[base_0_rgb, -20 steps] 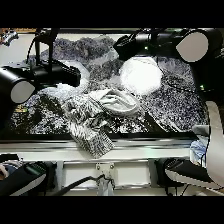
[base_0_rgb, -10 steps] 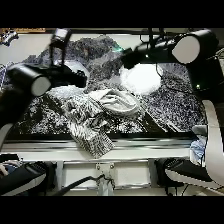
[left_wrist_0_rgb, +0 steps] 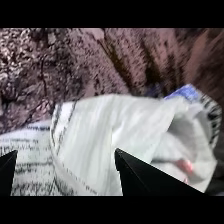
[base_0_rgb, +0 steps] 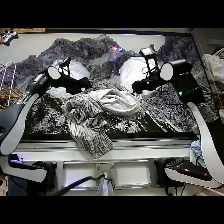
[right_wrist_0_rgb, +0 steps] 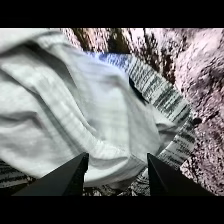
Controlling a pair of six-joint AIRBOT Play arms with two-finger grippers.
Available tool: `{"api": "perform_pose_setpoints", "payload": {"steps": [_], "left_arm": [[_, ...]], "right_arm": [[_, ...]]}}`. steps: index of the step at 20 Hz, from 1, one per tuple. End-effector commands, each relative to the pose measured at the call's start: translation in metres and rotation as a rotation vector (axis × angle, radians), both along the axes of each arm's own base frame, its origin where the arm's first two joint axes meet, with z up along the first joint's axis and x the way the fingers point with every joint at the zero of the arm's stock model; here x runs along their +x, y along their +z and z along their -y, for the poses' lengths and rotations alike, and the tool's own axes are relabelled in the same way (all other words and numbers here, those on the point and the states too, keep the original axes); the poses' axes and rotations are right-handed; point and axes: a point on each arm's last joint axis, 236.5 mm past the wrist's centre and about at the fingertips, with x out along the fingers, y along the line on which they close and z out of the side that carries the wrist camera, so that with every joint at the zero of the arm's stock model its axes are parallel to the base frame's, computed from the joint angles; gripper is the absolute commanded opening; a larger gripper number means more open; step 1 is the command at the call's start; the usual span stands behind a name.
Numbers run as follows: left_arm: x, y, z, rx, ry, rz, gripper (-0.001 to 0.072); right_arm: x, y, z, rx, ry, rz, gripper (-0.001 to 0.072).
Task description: Fold the clothes and pants, and hang the long-sleeved shirts on hangers.
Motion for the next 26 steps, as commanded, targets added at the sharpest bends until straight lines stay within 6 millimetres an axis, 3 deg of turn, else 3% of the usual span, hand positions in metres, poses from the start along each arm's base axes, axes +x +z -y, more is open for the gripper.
{"api": "perform_pose_setpoints", "payload": {"steps": [1,5,6,10,11,12,13,14,16,18,20,21,23,26], "left_arm": [[0.018,-0.003,0.009,-0.132,0.059,-0.001,0.0634],[0.001,-0.022,0.031,-0.106,-0.052,-0.013,0.0625],[-0.004,-0.027,0.036,-0.099,-0.080,-0.020,0.0548],[-0.023,-0.031,0.066,-0.088,-0.207,0.012,0.0530],[-0.028,-0.031,0.073,-0.085,-0.236,0.020,0.0406],[-0.031,-0.031,0.079,-0.080,-0.269,0.036,0.0143],[-0.033,-0.028,0.080,-0.079,-0.283,0.045,0.0020],[-0.031,-0.021,0.078,-0.081,-0.282,0.058,0.0019],[-0.010,0.022,0.061,-0.092,-0.227,0.164,0.0019],[0.018,0.097,0.036,-0.104,-0.140,0.353,0.0019],[0.028,0.183,0.013,-0.120,-0.074,0.550,0.0019],[0.023,0.222,0.006,-0.123,-0.058,0.642,0.0019],[0.005,0.275,-0.001,-0.111,-0.069,0.786,0.0019],[-0.022,0.316,-0.008,-0.056,-0.100,0.905,0.0019]], "right_arm": [[-0.007,-0.017,-0.005,0.027,0.008,-0.029,0.0446],[-0.001,-0.006,-0.007,0.044,0.003,0.016,0.0445],[-0.001,-0.003,-0.007,0.047,0.003,0.025,0.0445],[0.000,0.010,-0.002,0.038,0.002,0.067,0.0445],[0.000,0.012,-0.001,0.038,0.002,0.074,0.0445],[-0.001,0.017,-0.001,0.041,0.002,0.085,0.0445],[-0.002,0.022,-0.001,0.045,0.001,0.096,0.0445],[-0.004,0.029,0.001,0.047,0.001,0.110,0.0445],[-0.006,0.042,0.013,0.012,-0.017,0.149,0.0445],[-0.004,0.046,0.032,0.000,-0.120,0.154,0.0447],[-0.010,0.030,0.036,0.067,-0.220,0.093,0.0448],[-0.020,0.019,0.025,0.129,-0.231,0.040,0.0445],[-0.039,0.007,-0.014,0.294,-0.217,-0.015,0.0416],[-0.054,0.009,-0.069,0.541,-0.257,-0.003,0.0417]]}}
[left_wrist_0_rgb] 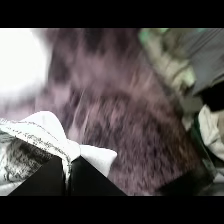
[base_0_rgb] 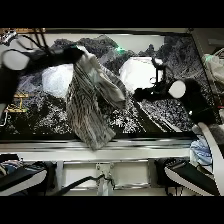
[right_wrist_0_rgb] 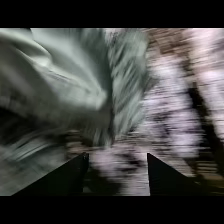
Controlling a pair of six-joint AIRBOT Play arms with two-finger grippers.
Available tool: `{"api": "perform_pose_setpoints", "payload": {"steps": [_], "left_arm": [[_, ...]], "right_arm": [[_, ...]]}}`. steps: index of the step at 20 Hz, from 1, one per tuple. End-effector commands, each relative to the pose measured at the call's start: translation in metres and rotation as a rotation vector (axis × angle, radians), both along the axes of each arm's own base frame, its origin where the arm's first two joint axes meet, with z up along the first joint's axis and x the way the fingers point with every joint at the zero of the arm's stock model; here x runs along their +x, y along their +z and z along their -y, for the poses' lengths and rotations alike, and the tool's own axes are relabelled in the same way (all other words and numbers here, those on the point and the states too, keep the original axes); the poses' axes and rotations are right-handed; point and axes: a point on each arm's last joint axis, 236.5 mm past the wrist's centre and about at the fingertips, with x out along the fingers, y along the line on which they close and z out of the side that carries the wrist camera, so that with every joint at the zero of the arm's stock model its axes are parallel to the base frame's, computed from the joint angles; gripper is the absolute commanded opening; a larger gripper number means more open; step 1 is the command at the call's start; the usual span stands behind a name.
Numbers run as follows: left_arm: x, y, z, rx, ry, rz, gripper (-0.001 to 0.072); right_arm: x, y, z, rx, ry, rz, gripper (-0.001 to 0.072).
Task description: Fold the clothes and pants, and hang the long-sleeved shirts on hangers.
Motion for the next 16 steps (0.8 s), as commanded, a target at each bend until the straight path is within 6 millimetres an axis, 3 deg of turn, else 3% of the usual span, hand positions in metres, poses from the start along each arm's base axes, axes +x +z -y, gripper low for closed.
{"api": "perform_pose_setpoints", "payload": {"steps": [1,3,5,7,10,12,16], "left_arm": [[-0.025,0.059,-0.016,0.044,0.025,0.177,0.0019],[-0.031,0.067,-0.017,0.042,0.026,0.194,0.0019],[-0.033,0.066,-0.016,0.045,0.017,0.189,0.0019],[-0.036,0.062,-0.014,0.053,0.002,0.173,0.0019],[-0.039,0.060,-0.013,0.058,-0.008,0.163,0.0019],[-0.039,0.059,-0.013,0.058,-0.012,0.160,0.0019],[-0.040,0.058,-0.012,0.060,-0.014,0.157,0.0019]], "right_arm": [[-0.016,0.004,-0.060,0.312,-0.089,-0.018,0.0420],[-0.026,-0.003,-0.084,0.415,-0.148,-0.067,0.0482],[-0.027,-0.011,-0.096,0.469,-0.224,-0.075,0.0483],[-0.023,-0.021,-0.096,0.503,-0.323,-0.077,0.0482],[-0.016,-0.051,-0.084,0.487,-0.428,-0.093,0.0481],[-0.008,-0.068,-0.078,0.448,-0.446,-0.104,0.0481],[0.007,-0.088,-0.086,0.377,-0.403,-0.099,0.0481]]}}
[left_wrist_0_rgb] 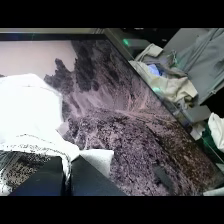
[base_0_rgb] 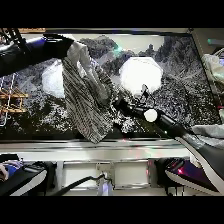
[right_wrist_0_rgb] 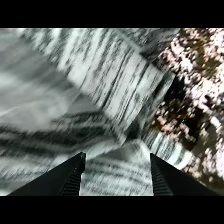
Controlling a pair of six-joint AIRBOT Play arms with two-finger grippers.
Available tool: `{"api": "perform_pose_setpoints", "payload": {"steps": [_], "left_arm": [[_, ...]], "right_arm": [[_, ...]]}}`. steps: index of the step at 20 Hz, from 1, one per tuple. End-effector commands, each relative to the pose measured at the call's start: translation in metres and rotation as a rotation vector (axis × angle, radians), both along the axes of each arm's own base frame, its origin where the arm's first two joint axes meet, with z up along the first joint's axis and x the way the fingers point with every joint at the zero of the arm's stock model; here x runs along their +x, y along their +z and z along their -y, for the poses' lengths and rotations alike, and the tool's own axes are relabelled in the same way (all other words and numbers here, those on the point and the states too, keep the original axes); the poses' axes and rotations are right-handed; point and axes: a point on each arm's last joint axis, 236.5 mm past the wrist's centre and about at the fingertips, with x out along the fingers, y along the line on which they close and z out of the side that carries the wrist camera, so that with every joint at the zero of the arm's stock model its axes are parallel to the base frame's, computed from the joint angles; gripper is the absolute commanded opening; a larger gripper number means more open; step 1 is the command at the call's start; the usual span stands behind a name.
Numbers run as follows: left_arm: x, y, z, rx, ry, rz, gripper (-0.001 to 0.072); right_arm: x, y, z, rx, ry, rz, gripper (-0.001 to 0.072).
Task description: Fold the clothes and pants, and hang the long-sleeved shirts on hangers.
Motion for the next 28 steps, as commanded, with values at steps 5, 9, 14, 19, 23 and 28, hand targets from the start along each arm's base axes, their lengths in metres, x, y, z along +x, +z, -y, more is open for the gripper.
{"api": "perform_pose_setpoints", "payload": {"steps": [5,9,14,19,23,28], "left_arm": [[-0.003,0.000,0.001,0.005,-0.008,-0.002,0.0019],[-0.003,0.001,0.001,0.004,-0.008,-0.002,0.0019],[-0.003,0.001,0.000,0.005,-0.005,-0.001,0.0019],[0.006,0.003,-0.021,0.033,0.044,0.022,0.0019],[-0.002,0.055,-0.036,-0.010,0.113,0.186,0.0019],[-0.068,0.173,-0.046,-0.205,0.173,0.508,0.0019]], "right_arm": [[0.035,-0.024,-0.017,-0.060,0.029,0.005,0.0480],[0.052,-0.035,-0.034,-0.082,0.074,-0.019,0.0463],[0.061,-0.048,-0.038,-0.123,0.111,-0.023,0.0027],[0.039,0.040,-0.026,-0.393,0.581,0.266,0.0027],[0.022,0.249,-0.001,-0.512,0.650,0.803,0.0025],[-0.013,0.490,0.089,-0.627,0.230,1.373,0.0025]]}}
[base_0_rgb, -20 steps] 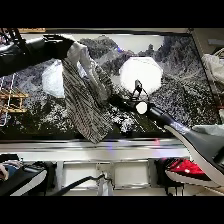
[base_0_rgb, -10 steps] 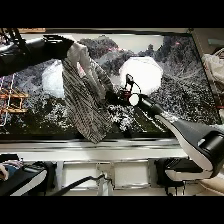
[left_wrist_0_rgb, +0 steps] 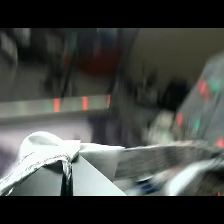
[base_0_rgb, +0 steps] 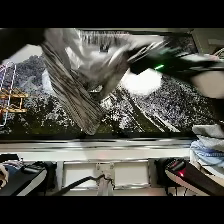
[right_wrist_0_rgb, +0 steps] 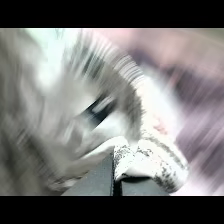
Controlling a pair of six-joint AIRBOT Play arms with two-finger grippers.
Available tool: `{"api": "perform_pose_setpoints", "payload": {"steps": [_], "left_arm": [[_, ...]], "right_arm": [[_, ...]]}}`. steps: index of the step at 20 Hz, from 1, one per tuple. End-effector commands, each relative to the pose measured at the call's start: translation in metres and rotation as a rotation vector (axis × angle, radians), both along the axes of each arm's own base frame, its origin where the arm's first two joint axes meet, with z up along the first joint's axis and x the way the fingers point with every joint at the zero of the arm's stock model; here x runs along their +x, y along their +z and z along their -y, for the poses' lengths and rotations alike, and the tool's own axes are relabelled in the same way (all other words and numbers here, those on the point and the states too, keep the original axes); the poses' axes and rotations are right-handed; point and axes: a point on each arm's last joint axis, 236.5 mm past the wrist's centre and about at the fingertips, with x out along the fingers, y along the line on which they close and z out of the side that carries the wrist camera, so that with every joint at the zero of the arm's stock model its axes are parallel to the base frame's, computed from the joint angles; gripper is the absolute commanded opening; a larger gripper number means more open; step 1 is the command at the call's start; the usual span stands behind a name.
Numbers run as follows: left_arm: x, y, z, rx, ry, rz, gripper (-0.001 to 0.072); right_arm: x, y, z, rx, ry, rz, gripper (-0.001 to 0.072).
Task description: Fold the clothes and pants, and hang the long-sleeved shirts on hangers.
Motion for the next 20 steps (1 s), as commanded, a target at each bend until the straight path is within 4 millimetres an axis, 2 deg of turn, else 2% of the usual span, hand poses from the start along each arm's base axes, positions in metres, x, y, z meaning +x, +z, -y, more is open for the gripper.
{"api": "perform_pose_setpoints", "payload": {"steps": [1,3,5,6,8,10,12,14,16,18,20], "left_arm": [[-0.056,0.078,0.005,-0.149,-0.022,0.218,0.0019],[-0.083,0.102,0.032,-0.181,-0.080,0.323,0.0018],[-0.090,0.114,0.050,-0.134,-0.061,0.451,0.0018],[-0.085,0.114,0.056,-0.093,-0.038,0.500,0.0017],[-0.062,0.101,0.060,0.009,0.016,0.531,0.0018],[-0.023,0.076,0.047,0.073,0.079,0.467,0.0017],[0.016,0.045,0.019,0.097,0.142,0.336,0.0017],[0.042,0.007,-0.015,0.142,0.196,0.179,0.0017],[0.056,-0.039,-0.047,0.209,0.237,-0.008,0.0017],[0.057,-0.094,-0.086,0.247,0.321,-0.255,0.0018],[0.048,-0.146,-0.120,0.307,0.411,-0.477,0.0019]], "right_arm": [[-0.043,0.155,0.068,0.052,-0.135,0.448,0.0025],[-0.049,0.205,0.085,0.082,-0.190,0.593,0.0025],[-0.044,0.233,0.092,0.104,-0.215,0.648,0.0024],[-0.037,0.237,0.088,0.109,-0.203,0.646,0.0024],[-0.013,0.226,0.067,0.127,-0.143,0.577,0.0024],[0.015,0.184,0.030,0.119,-0.021,0.438,0.0024],[0.036,0.112,-0.010,0.040,0.137,0.225,0.0024],[0.031,0.027,-0.046,-0.074,0.325,-0.010,0.0024],[0.015,-0.035,-0.066,-0.155,0.462,-0.192,0.0024],[-0.003,-0.065,-0.085,-0.194,0.584,-0.275,0.0024],[-0.019,-0.068,-0.105,-0.187,0.681,-0.266,0.0024]]}}
